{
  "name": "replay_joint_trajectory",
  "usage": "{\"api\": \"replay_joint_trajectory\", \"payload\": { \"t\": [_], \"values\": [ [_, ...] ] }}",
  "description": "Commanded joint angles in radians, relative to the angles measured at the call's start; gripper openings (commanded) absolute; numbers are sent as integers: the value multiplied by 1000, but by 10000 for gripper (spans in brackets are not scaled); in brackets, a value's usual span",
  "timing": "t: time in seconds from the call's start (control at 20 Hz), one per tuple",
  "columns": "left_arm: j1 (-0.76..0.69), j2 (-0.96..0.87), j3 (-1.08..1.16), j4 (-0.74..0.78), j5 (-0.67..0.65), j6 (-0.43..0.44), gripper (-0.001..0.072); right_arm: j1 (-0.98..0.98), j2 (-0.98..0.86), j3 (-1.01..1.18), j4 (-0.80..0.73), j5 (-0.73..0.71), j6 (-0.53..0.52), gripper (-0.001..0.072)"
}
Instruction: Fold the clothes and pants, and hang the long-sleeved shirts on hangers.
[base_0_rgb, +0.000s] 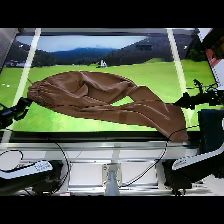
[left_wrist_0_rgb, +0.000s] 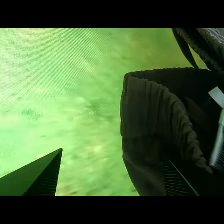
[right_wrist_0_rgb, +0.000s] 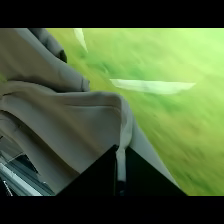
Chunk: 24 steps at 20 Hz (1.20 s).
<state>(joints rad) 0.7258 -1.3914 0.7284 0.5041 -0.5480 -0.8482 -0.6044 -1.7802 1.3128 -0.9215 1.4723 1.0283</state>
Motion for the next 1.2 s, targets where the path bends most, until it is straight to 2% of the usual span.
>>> {"api": "replay_joint_trajectory", "payload": {
  "t": [0.0,0.1,0.5,0.55,0.65,0.7,0.85,1.15],
  "values": [
    [-63,-55,8,-35,121,31,592,1,22,1,10,10,11,13],
    [-93,-73,31,-34,122,55,555,1,27,1,10,11,11,13],
    [-172,-88,76,-102,224,71,552,1,27,1,9,38,11,13],
    [-177,-91,77,-113,224,71,471,1,28,1,9,40,11,13],
    [-181,-92,79,-113,230,71,141,1,28,1,9,50,11,13],
    [-185,-92,82,-115,251,71,33,1,29,1,9,62,11,13],
    [-209,-90,129,-139,272,71,29,1,55,2,9,87,9,13],
    [-240,3,342,-139,121,71,27,1,211,89,-7,-63,-34,12]
  ]
}}
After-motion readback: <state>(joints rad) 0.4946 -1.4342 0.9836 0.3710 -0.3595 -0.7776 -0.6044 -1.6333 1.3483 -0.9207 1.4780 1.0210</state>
